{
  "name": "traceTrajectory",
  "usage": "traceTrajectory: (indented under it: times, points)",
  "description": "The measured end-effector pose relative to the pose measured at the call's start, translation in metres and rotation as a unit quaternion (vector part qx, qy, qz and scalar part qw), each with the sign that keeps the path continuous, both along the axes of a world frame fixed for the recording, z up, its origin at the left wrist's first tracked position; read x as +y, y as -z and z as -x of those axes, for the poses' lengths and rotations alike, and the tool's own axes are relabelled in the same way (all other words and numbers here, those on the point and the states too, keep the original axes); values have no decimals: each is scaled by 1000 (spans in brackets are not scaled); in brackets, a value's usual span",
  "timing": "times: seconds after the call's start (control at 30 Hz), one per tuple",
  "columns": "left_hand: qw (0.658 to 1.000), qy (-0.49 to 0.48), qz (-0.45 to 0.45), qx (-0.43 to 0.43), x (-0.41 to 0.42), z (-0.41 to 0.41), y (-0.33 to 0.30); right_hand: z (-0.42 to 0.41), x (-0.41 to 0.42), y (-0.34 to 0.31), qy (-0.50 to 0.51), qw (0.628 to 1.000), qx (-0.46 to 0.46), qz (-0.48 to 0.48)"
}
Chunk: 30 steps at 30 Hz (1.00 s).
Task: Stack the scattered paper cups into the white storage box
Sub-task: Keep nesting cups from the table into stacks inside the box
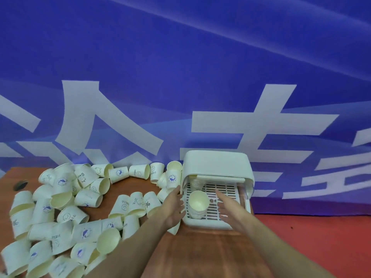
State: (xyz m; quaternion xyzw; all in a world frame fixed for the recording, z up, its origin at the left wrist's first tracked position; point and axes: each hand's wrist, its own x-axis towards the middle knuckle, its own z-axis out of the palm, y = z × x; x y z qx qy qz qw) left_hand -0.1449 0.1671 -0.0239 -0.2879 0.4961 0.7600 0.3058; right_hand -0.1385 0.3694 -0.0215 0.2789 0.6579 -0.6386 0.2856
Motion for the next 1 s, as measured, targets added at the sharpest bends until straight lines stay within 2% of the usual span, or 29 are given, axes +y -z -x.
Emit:
traceTrajectory:
  times: [0.1, 0.3, 0.5, 0.63, 0.8, 1.0]
  points:
    - [998, -26, -43, -35, 9, 2, 12, 10, -8, 15, 47, 995, -18, 85]
    - [998, -45, -41, -17, 29, 4, 25, 27, -25, 40, 57, 984, -60, 155]
    - [985, -144, -67, -73, 45, 3, 61, 26, -34, 84, 129, 973, -90, 170]
    - [981, -171, -67, -63, 47, 10, 65, 28, -37, 88, 154, 964, -100, 192]
    - [987, -150, -30, -49, 45, 28, 67, 47, -41, 79, 147, 969, -78, 182]
    - [992, -112, -33, -44, 49, 47, 65, 67, -43, 82, 148, 971, -62, 178]
